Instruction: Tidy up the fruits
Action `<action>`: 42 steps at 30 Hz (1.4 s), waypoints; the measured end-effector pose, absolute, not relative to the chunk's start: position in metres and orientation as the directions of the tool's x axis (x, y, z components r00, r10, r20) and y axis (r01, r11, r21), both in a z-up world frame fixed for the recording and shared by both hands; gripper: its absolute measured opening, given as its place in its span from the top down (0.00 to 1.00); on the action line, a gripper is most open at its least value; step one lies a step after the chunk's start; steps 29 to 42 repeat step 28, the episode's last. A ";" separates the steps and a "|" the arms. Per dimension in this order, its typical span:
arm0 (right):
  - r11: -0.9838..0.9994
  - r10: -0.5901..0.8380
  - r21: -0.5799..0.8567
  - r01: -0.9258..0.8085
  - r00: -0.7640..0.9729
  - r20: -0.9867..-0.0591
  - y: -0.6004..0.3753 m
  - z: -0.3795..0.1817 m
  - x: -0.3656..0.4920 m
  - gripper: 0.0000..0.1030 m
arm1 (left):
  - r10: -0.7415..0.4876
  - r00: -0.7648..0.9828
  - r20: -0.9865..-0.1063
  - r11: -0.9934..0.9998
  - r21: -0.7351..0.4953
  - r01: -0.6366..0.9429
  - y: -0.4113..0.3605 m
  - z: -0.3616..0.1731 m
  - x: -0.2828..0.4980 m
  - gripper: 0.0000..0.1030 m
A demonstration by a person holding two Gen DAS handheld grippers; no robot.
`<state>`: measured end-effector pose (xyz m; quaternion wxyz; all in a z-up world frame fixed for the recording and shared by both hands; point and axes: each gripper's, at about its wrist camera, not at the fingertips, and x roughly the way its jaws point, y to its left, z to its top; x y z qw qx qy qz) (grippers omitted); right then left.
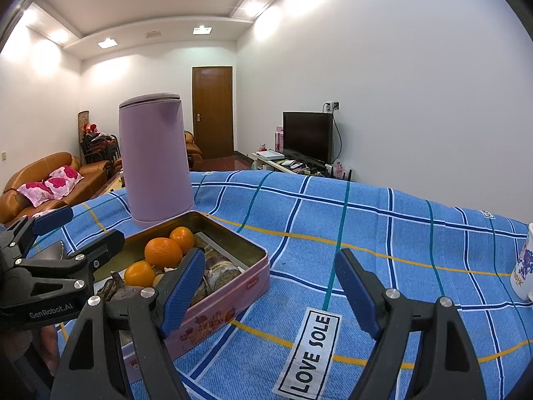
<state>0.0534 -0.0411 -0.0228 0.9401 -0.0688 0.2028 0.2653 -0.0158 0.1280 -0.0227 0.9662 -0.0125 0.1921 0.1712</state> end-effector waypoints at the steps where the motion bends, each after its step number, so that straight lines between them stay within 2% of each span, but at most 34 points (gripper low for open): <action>1: 0.850 0.471 -0.022 -0.527 0.777 -0.417 -0.041 -0.023 0.053 0.21 | 0.326 0.868 -0.376 0.941 0.042 -0.335 0.128 -0.023 -0.016 0.00; 10: 0.851 0.470 -0.020 -0.525 0.778 -0.418 -0.042 -0.023 0.053 0.21 | 0.326 0.869 -0.373 0.943 0.068 -0.324 0.123 -0.023 -0.014 0.00; 42: 0.851 0.471 -0.024 -0.525 0.783 -0.406 -0.045 -0.022 0.051 0.21 | 0.300 0.872 -0.386 0.948 0.023 -0.316 0.132 -0.024 -0.014 0.00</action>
